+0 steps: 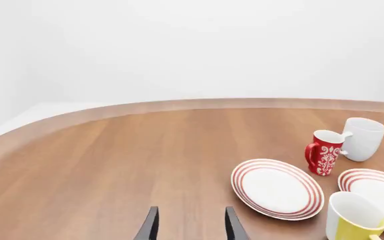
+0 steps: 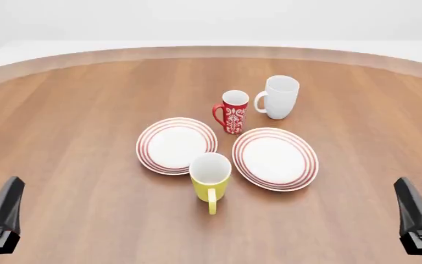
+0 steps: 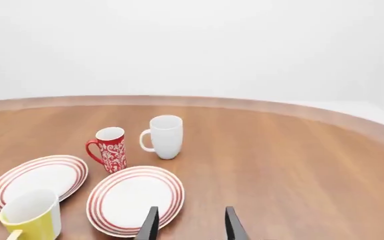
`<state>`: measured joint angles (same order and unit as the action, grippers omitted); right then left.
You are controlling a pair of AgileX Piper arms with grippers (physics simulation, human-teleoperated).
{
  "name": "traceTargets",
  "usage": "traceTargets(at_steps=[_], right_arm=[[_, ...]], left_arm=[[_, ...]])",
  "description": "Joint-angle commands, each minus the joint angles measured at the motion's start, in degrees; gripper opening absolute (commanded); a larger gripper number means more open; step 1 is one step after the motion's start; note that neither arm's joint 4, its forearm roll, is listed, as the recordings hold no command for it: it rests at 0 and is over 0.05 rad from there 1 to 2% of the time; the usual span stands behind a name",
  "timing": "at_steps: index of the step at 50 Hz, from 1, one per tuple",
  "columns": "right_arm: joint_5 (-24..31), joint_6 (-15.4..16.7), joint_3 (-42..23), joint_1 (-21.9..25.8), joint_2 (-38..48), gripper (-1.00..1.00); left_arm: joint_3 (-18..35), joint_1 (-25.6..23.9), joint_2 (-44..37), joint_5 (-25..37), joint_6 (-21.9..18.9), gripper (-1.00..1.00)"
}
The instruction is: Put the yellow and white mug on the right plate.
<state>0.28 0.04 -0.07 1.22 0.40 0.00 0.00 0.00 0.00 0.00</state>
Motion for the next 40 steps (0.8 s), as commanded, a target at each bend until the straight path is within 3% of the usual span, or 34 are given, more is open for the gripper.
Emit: traceTargets(at_steps=[1, 3, 6, 7, 8, 9, 11, 14, 20, 22, 24, 26, 30, 31, 40], right_arm=[[0.5, 0.0, -0.2, 2.4, 0.6, 1.00], [0.0, 1.1, 0.0, 2.0, 1.6, 1.00], [1.2, 0.3, -1.0, 3.6, -0.3, 1.00], [1.5, 2.5, -1.0, 3.7, -0.3, 1.00], [0.7, 4.3, -1.0, 0.7, 1.4, 1.00], [0.4, 3.2, -2.9, -0.5, 5.0, 1.00], [2.4, 0.6, -3.4, 2.6, 3.0, 1.00], [3.8, 2.2, -5.6, 2.4, 4.8, 1.00], [5.6, 3.9, -8.3, 7.2, 5.8, 1.00], [4.8, 2.5, -10.0, 6.4, 10.5, 1.00], [5.8, 3.1, -12.7, 7.2, 12.8, 1.00], [5.4, 0.3, -12.7, 6.6, 17.7, 1.00], [8.3, 2.0, -16.4, 8.5, 17.8, 1.00], [9.2, 3.2, -17.6, 10.8, 19.2, 1.00], [12.4, 3.0, -21.2, 12.8, 21.0, 1.00]], left_arm=[[0.0, 0.0, 0.0, 0.0, 0.0, 1.00], [0.0, 0.0, 0.0, 0.0, 0.0, 1.00], [0.0, 0.0, 0.0, 0.0, 0.0, 1.00], [0.0, 0.0, 0.0, 0.0, 0.0, 1.00], [0.0, 0.0, 0.0, 0.0, 0.0, 1.00], [0.0, 0.0, 0.0, 0.0, 0.0, 1.00], [0.0, 0.0, 0.0, 0.0, 0.0, 1.00], [0.0, 0.0, 0.0, 0.0, 0.0, 1.00], [0.0, 0.0, 0.0, 0.0, 0.0, 1.00], [0.0, 0.0, 0.0, 0.0, 0.0, 1.00], [0.0, 0.0, 0.0, 0.0, 0.0, 1.00], [0.0, 0.0, 0.0, 0.0, 0.0, 1.00], [0.0, 0.0, 0.0, 0.0, 0.0, 1.00], [0.0, 0.0, 0.0, 0.0, 0.0, 1.00], [0.0, 0.0, 0.0, 0.0, 0.0, 1.00]])
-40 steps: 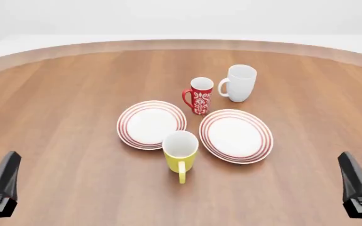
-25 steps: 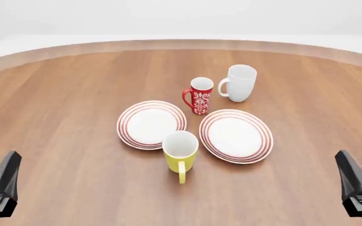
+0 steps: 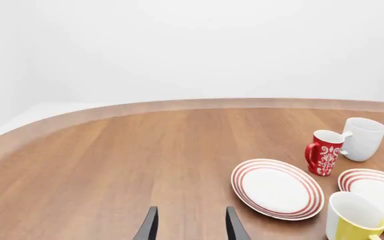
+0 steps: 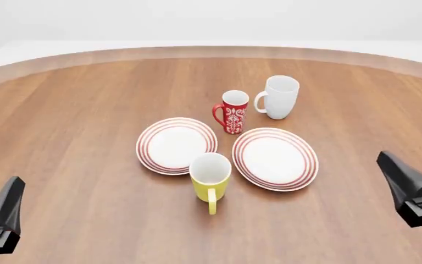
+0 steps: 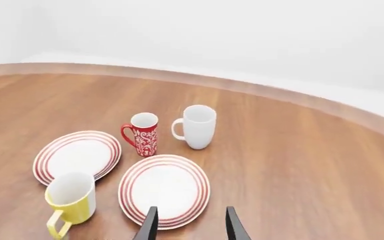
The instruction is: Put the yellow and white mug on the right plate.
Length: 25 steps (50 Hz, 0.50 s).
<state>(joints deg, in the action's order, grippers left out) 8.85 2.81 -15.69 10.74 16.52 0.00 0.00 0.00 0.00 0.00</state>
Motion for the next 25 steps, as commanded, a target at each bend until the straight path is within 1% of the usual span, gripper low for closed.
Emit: traceTargets(at_steps=[1, 2, 3, 7, 8, 9, 12, 13, 17, 18, 19, 20, 21, 23, 25], right_arm=[[4.4, 0.1, -6.4, 4.5, 5.2, 1.00], [4.9, -0.6, -6.9, 4.8, 6.0, 1.00], [5.4, -0.6, -7.6, 4.8, 6.1, 1.00], [8.1, -1.9, -11.4, 7.1, 8.2, 1.00], [8.9, -2.6, -12.3, 7.4, 9.0, 1.00], [9.0, -1.8, -13.0, 8.5, 9.0, 1.00], [9.7, -0.6, -14.8, 9.7, 9.7, 1.00], [10.3, -1.2, -15.7, 9.5, 10.2, 1.00], [11.2, -1.5, -17.4, 11.1, 12.0, 1.00], [11.7, -2.0, -17.9, 12.0, 12.7, 1.00], [12.4, -3.9, -18.7, 12.3, 14.1, 1.00], [12.9, -5.0, -19.0, 12.9, 14.9, 1.00], [13.2, -4.9, -19.2, 13.2, 15.5, 1.00], [13.6, -6.3, -19.8, 13.3, 16.2, 1.00], [14.0, -6.3, -20.5, 13.8, 16.9, 1.00]], left_arm=[[0.0, 0.0, 0.0, 0.0, 0.0, 1.00], [0.0, 0.0, 0.0, 0.0, 0.0, 1.00], [0.0, 0.0, 0.0, 0.0, 0.0, 1.00], [0.0, 0.0, 0.0, 0.0, 0.0, 1.00], [0.0, 0.0, 0.0, 0.0, 0.0, 1.00], [0.0, 0.0, 0.0, 0.0, 0.0, 1.00], [0.0, 0.0, 0.0, 0.0, 0.0, 1.00], [0.0, 0.0, 0.0, 0.0, 0.0, 1.00], [0.0, 0.0, 0.0, 0.0, 0.0, 1.00], [0.0, 0.0, 0.0, 0.0, 0.0, 1.00], [0.0, 0.0, 0.0, 0.0, 0.0, 1.00], [0.0, 0.0, 0.0, 0.0, 0.0, 1.00], [0.0, 0.0, 0.0, 0.0, 0.0, 1.00], [0.0, 0.0, 0.0, 0.0, 0.0, 1.00], [0.0, 0.0, 0.0, 0.0, 0.0, 1.00]])
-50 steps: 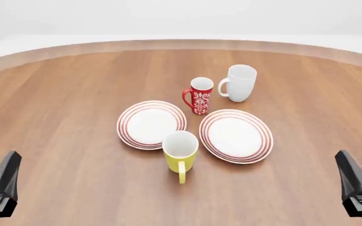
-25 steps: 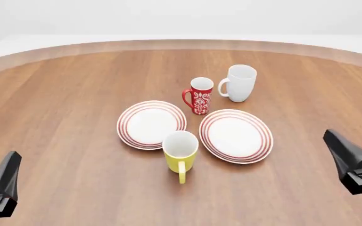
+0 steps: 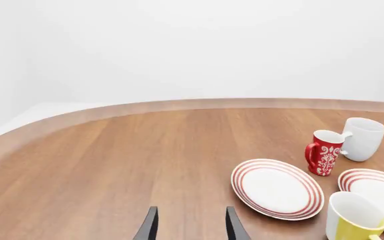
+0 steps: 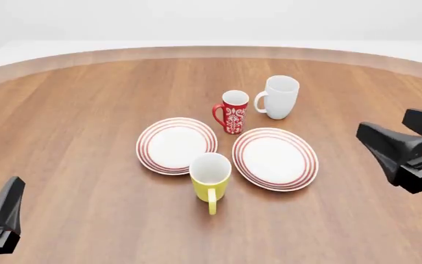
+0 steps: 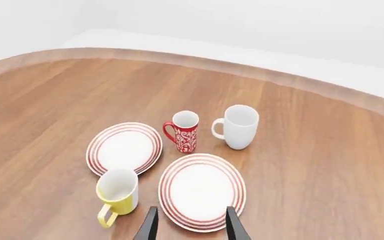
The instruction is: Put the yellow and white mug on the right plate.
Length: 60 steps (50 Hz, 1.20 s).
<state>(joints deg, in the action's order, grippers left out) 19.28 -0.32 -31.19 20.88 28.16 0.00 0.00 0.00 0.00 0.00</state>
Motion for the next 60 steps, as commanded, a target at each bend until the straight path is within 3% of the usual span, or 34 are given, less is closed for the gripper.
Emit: traceTargets(at_steps=[1, 12, 15, 16, 17, 18, 25, 30, 32, 33, 50, 60], right_arm=[[3.7, -3.2, -5.4, 3.9, 5.5, 1.00], [7.2, -4.1, -11.5, 9.2, 12.9, 1.00], [7.8, -6.1, -12.5, 8.7, 14.2, 1.00], [8.2, -9.4, -13.2, 9.4, 15.3, 1.00], [8.4, -9.8, -13.7, 9.7, 15.8, 1.00], [8.5, -8.7, -14.3, 9.6, 16.1, 1.00], [8.5, -9.4, -15.9, 11.1, 18.8, 1.00], [9.2, -10.3, -17.3, 12.3, 21.0, 1.00], [9.6, -12.4, -17.6, 12.6, 21.7, 1.00], [9.6, -11.1, -18.1, 13.5, 21.8, 1.00], [11.2, -14.7, -20.2, 13.6, 25.8, 1.00], [10.6, -15.1, -20.2, 14.7, 27.2, 1.00]], left_arm=[[0.0, 0.0, 0.0, 0.0, 0.0, 1.00], [0.0, 0.0, 0.0, 0.0, 0.0, 1.00], [0.0, 0.0, 0.0, 0.0, 0.0, 1.00], [0.0, 0.0, 0.0, 0.0, 0.0, 1.00], [0.0, 0.0, 0.0, 0.0, 0.0, 1.00], [0.0, 0.0, 0.0, 0.0, 0.0, 1.00], [0.0, 0.0, 0.0, 0.0, 0.0, 1.00], [0.0, 0.0, 0.0, 0.0, 0.0, 1.00], [0.0, 0.0, 0.0, 0.0, 0.0, 1.00], [0.0, 0.0, 0.0, 0.0, 0.0, 1.00], [0.0, 0.0, 0.0, 0.0, 0.0, 1.00], [0.0, 0.0, 0.0, 0.0, 0.0, 1.00]])
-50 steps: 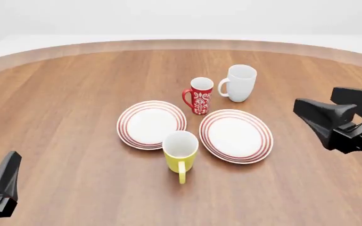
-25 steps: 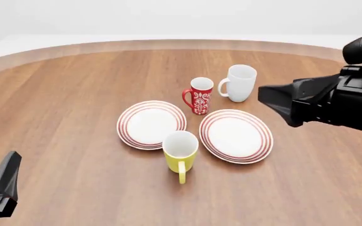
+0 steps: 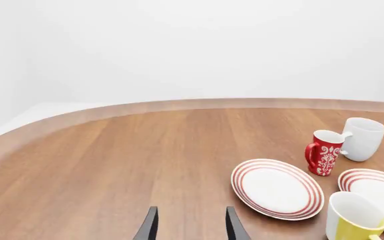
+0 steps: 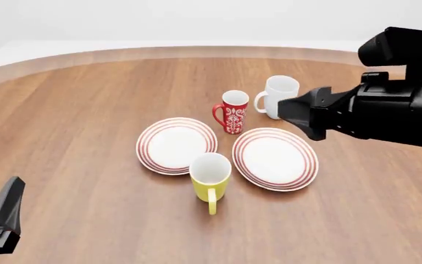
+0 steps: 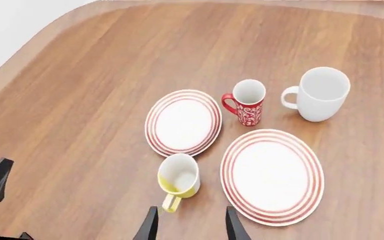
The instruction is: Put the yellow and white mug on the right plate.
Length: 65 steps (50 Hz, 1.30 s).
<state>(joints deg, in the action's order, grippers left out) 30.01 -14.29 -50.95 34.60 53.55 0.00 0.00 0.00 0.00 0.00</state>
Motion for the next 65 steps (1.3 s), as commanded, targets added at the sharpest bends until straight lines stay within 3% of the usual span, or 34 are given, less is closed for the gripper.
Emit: traceTargets(at_steps=[1, 10, 34, 40, 65], right_arm=[[-0.3, -1.2, -0.3, 1.3, 1.9, 1.00], [-1.6, 0.5, -0.2, 2.2, 1.7, 1.00], [-1.1, 1.0, -0.8, 2.3, 1.9, 1.00], [1.0, -1.1, -2.8, 1.4, 2.8, 1.00], [3.0, -5.8, -8.9, 8.0, 14.1, 1.00]], left_arm=[[0.0, 0.0, 0.0, 0.0, 0.0, 1.00], [0.0, 0.0, 0.0, 0.0, 0.0, 1.00], [0.0, 0.0, 0.0, 0.0, 0.0, 1.00], [0.0, 0.0, 0.0, 0.0, 0.0, 1.00], [0.0, 0.0, 0.0, 0.0, 0.0, 1.00]])
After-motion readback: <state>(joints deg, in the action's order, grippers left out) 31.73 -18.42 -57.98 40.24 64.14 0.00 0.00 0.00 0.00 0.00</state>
